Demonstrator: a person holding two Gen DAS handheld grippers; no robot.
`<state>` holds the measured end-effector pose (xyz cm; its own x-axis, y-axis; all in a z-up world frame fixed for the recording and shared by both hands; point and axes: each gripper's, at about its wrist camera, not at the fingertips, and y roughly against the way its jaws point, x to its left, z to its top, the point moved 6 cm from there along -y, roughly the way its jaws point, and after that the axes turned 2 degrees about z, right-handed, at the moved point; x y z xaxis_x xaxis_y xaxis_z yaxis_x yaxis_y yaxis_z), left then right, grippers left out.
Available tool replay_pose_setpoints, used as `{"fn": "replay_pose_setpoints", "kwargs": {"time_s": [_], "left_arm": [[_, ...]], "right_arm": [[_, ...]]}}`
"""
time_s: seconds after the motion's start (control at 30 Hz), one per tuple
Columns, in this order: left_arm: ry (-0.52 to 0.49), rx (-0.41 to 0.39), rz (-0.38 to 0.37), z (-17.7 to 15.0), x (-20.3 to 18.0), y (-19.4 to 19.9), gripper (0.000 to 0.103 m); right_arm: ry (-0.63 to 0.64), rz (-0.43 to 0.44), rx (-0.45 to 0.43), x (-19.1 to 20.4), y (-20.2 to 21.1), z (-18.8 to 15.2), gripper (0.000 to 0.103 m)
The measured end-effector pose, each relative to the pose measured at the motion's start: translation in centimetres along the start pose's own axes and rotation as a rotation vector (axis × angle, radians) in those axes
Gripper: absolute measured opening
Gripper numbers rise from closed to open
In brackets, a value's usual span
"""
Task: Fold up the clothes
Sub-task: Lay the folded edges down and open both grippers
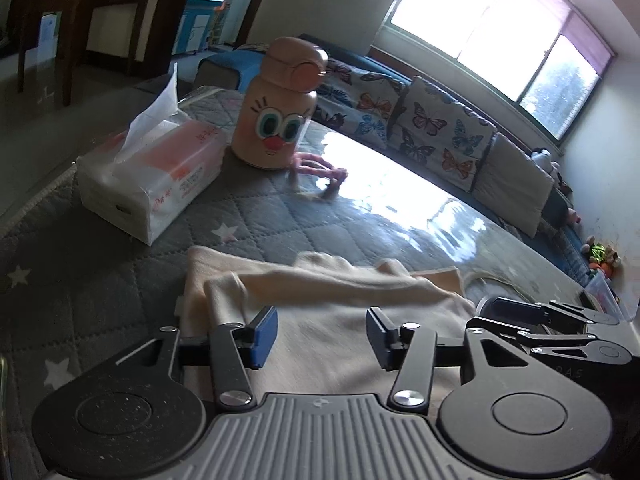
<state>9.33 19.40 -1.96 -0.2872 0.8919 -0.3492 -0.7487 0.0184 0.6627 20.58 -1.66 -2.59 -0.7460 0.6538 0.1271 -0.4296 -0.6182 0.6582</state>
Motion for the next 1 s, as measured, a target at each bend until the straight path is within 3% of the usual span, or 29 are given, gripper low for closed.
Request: {"fn": "replay_pose_setpoints", "kwargs": {"time_s": [0.23, 0.43, 0.73, 0.87, 1.0], "left_arm": [[-0.067, 0.020, 0.006, -2.9, -1.1, 1.1, 0.054], [-0.096, 0.031, 0.036, -4.3, -0.7, 0.8, 0.054], [-0.104, 0.028, 0.041, -4.4, -0.7, 1.0, 0.054], [-0.105, 0.028, 0.043, -4.4, -0.7, 0.9, 0.054], [-0.121, 0.015, 0.042, -4.2, -0.8, 1.7, 0.063]], "right_arm": [[0.032, -0.086, 0.006, -0.6, 2.7, -2.2, 0.079], [0.044, -0.159, 0.042, -1.8, 2.5, -4.7, 0.081], [0.024, -0.168, 0.005, -2.6, 3.6, -4.5, 0.081], [0.046, -0.196, 0.055, -2.9, 2.2, -5.3, 0.081], [0.037, -0.204, 0.024, -2.7, 2.8, -5.2, 0.081]]}}
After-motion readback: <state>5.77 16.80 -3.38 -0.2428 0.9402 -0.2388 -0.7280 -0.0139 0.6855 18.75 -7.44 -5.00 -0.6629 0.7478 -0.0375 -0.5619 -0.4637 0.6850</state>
